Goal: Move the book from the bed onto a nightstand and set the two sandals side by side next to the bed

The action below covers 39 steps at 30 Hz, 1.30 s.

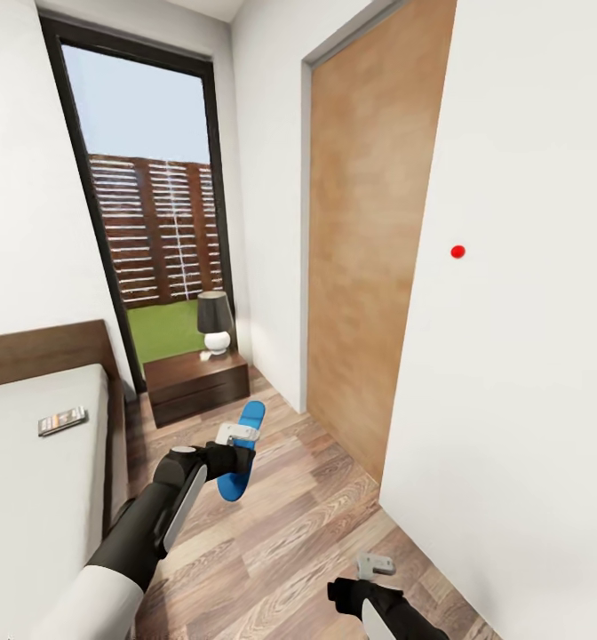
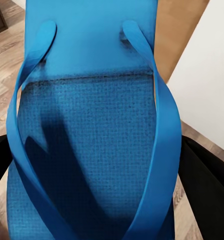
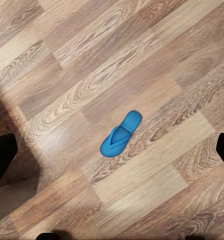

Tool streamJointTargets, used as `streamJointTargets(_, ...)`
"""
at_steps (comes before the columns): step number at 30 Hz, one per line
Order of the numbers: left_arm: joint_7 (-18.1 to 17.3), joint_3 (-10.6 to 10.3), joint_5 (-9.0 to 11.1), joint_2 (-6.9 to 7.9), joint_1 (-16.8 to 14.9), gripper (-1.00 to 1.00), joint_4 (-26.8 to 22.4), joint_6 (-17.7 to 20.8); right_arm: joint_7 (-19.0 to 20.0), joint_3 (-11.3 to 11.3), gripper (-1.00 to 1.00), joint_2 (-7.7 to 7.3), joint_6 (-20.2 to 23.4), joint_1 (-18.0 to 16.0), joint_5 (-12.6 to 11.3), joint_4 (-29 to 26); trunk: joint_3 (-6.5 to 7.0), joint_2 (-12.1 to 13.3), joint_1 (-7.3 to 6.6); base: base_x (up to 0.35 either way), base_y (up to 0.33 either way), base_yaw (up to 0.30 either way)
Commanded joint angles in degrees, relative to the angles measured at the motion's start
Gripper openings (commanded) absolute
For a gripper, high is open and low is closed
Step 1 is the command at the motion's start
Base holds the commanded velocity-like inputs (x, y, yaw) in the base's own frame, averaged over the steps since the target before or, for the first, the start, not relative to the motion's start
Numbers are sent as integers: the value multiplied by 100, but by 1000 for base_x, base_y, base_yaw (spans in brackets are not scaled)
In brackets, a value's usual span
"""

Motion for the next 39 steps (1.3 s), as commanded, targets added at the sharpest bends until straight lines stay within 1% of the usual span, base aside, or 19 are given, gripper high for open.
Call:
streamJointTargets(1,10,1,40,-1,-6,-100,-4,33,-44,50,100,-4,30,-2,-57,-14,-18,-10,2,45,-93,111)
streamJointTargets(10,11,1,40,-2,-6,-100,-4,28,-12,52,100,10,24,-2,-52,-14,-60,-10,2,31,-34,73)
streamJointTargets(26,11,1,40,-2,-6,-100,-12,12,0,53,100,26,23,-2,-48,-14,-77,-10,2,45,49,11)
streamJointTargets(33,17,1,36,-4,-6,-100,-6,10,-2,54,100,26,23,-2,-48,-14,-114,-10,2,21,4,114)
streamJointTargets(39,49,1,30,-9,-6,-100,2,10,0,53,100,27,23,-2,-48,-14,-156,-10,2,120,1,146)
